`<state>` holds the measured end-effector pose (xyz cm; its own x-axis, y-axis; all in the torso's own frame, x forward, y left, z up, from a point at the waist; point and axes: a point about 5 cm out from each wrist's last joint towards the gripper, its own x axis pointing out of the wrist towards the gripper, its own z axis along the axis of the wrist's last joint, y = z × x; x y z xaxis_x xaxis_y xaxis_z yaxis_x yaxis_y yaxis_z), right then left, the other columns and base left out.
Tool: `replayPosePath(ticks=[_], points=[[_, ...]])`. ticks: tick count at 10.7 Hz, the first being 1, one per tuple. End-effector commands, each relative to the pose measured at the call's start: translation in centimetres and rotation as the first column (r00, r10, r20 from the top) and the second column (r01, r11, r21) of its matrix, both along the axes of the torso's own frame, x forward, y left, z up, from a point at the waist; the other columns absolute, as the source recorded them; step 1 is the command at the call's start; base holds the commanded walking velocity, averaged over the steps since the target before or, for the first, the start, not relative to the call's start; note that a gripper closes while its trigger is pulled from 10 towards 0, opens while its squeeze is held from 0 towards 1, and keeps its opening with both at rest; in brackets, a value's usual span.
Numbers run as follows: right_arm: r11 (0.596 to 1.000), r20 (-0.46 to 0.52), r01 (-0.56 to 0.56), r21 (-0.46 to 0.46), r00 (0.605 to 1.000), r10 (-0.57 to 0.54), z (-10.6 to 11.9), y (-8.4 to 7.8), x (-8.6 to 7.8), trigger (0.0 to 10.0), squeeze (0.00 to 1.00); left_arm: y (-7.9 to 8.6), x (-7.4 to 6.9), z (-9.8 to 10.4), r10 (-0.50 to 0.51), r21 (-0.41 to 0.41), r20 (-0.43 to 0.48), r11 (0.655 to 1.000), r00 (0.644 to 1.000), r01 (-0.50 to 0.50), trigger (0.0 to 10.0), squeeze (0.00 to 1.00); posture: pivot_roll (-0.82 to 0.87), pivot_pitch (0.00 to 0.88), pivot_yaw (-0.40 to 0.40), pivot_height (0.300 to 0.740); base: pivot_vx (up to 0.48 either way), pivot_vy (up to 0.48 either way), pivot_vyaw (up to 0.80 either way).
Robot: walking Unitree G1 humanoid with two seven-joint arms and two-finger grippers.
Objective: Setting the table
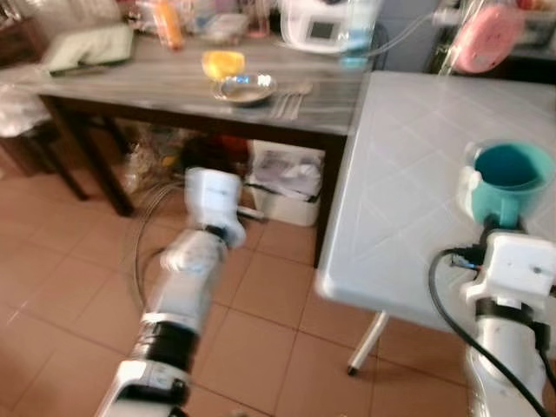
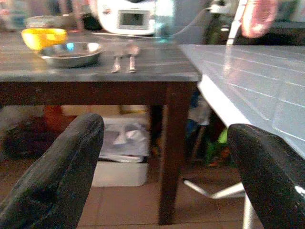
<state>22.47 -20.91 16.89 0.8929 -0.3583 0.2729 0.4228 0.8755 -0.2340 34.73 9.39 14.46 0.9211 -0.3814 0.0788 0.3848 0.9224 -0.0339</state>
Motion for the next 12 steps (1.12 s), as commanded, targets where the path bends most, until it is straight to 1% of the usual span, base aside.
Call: replayPosePath(ticks=[1,5,6,7,8,9,11,12], points=[[1.000,0.036,-0.001,-0.009,0.999,0.002,0.8,0.3,-0.2,10.0,0.00,1.0,0.1,0.2,0.018,0.007,0.006,1.000,1.000,-0.018,10.0,0.00,0.03,0.107,0.034,0.740,0.000,0.480,0.00],[1.000,0.026,-0.002,-0.010,1.000,0.002,0.6,0.1,-0.2,10.0,0.00,0.5,0.1,0.0,0.009,0.002,-0.001,1.000,1.000,-0.009,10.0,0.00,0.02,0.098,0.026,0.740,0.000,0.480,0.00],[1.000,0.024,-0.005,-0.006,1.000,0.005,0.5,0.1,-0.1,10.0,0.00,0.5,0.1,0.0,0.022,0.004,0.009,1.000,1.000,-0.022,10.0,0.00,0.03,0.095,0.024,0.740,0.000,0.480,0.00],[1.000,0.020,-0.015,0.006,1.000,0.015,0.4,0.1,0.1,10.0,0.00,0.8,0.2,0.2,0.044,0.018,0.035,0.999,0.998,-0.045,10.0,0.00,0.03,0.087,0.017,0.740,0.000,0.000,0.00],[0.999,0.015,-0.030,0.013,0.999,0.030,0.3,0.0,0.3,10.0,0.00,1.3,0.1,0.0,0.069,0.029,0.046,0.997,0.997,-0.071,10.0,0.00,0.03,0.081,0.011,0.740,0.000,0.000,0.00],[0.999,0.008,-0.039,0.010,0.999,0.039,0.2,0.0,0.4,10.0,0.00,2.0,-0.5,-0.8,0.082,0.037,0.036,0.996,0.996,-0.083,10.0,0.00,0.03,0.081,0.011,0.740,0.000,0.000,0.00],[0.999,0.008,-0.041,0.006,0.999,0.041,0.1,-0.1,0.4,10.0,0.00,2.0,-1.3,-1.2,0.048,0.032,0.049,0.998,0.998,-0.049,10.0,0.00,0.04,0.066,-0.006,0.740,0.000,0.000,0.00],[0.999,0.009,-0.040,-0.004,0.999,0.040,0.1,-0.2,0.4,10.0,0.00,1.9,-1.4,-1.3,0.043,0.031,0.055,0.999,0.998,-0.045,10.0,0.00,0.05,0.045,-0.005,0.740,0.000,0.000,0.00]])
